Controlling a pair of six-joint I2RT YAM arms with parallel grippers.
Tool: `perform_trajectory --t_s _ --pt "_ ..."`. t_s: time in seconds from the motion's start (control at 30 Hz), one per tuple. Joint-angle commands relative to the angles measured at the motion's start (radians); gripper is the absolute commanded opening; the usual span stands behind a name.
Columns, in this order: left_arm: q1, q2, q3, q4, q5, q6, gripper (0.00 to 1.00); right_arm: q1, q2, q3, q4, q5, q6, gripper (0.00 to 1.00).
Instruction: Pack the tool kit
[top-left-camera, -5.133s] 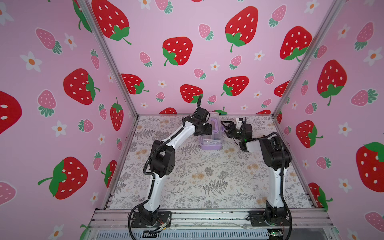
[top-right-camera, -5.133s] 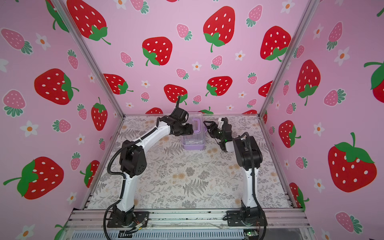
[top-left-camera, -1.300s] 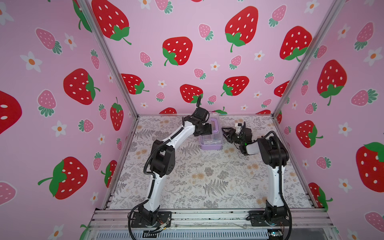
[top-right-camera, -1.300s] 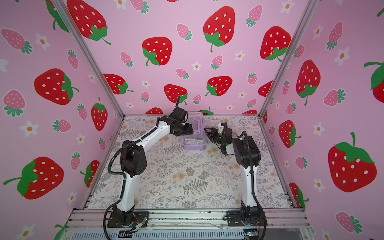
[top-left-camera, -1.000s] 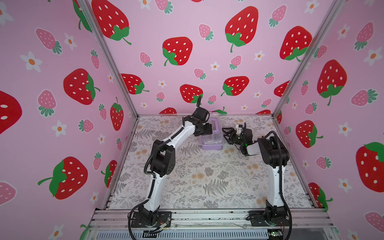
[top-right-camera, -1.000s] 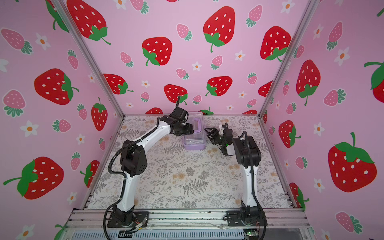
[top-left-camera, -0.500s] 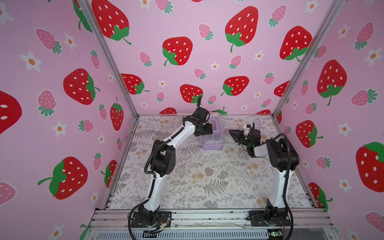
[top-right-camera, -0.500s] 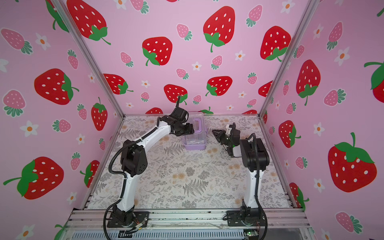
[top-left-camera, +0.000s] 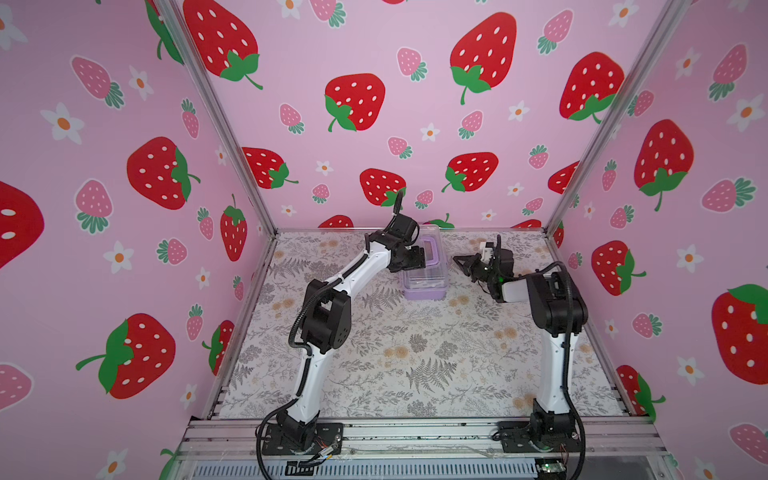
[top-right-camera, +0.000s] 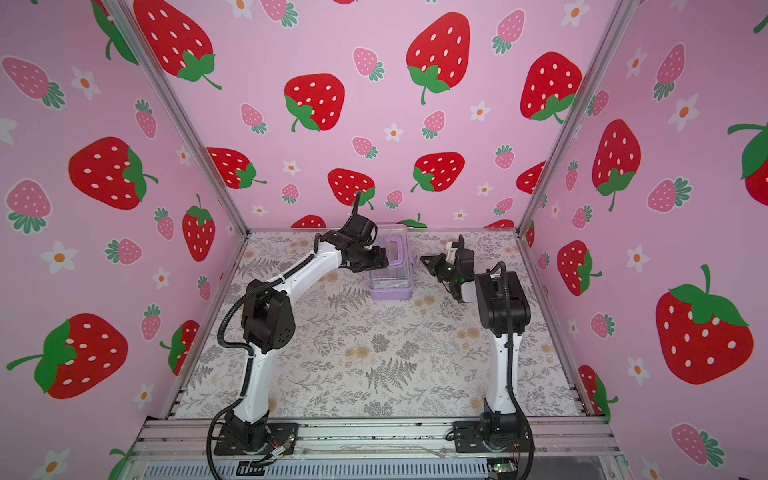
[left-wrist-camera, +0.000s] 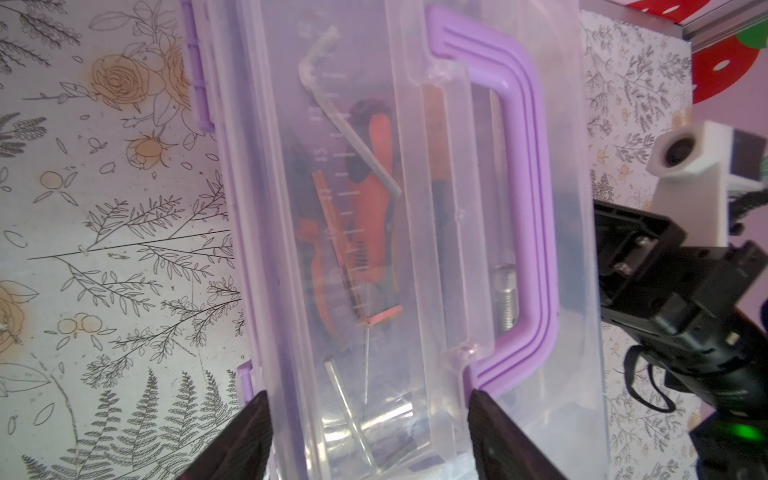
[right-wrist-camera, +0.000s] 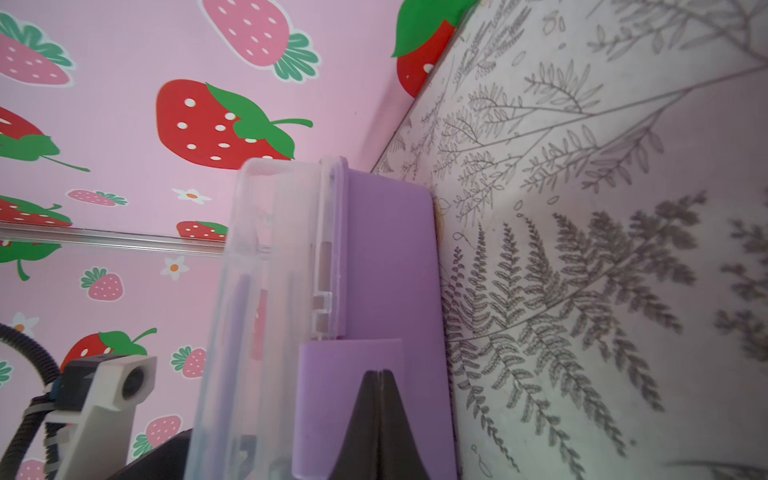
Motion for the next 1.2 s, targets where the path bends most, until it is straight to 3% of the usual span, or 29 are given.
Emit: perform_trajectory --t_s 0.0,0.5,1.17 --pt "-0.017 0.05 0.031 -0.023 0.068 0.001 0.75 0.028 0.028 0.032 -0.025 0.0 -0.015 0.0" --pt "-0.017 0.073 0.066 -0.044 0.073 0.012 0.75 0.137 0.022 0.152 -0.179 0.053 -0.127 0.01" --pt "-0.016 0.085 0.074 -0.041 0.085 0.016 0.75 0.25 -0.021 0.067 -0.164 0.083 -0.131 0.01"
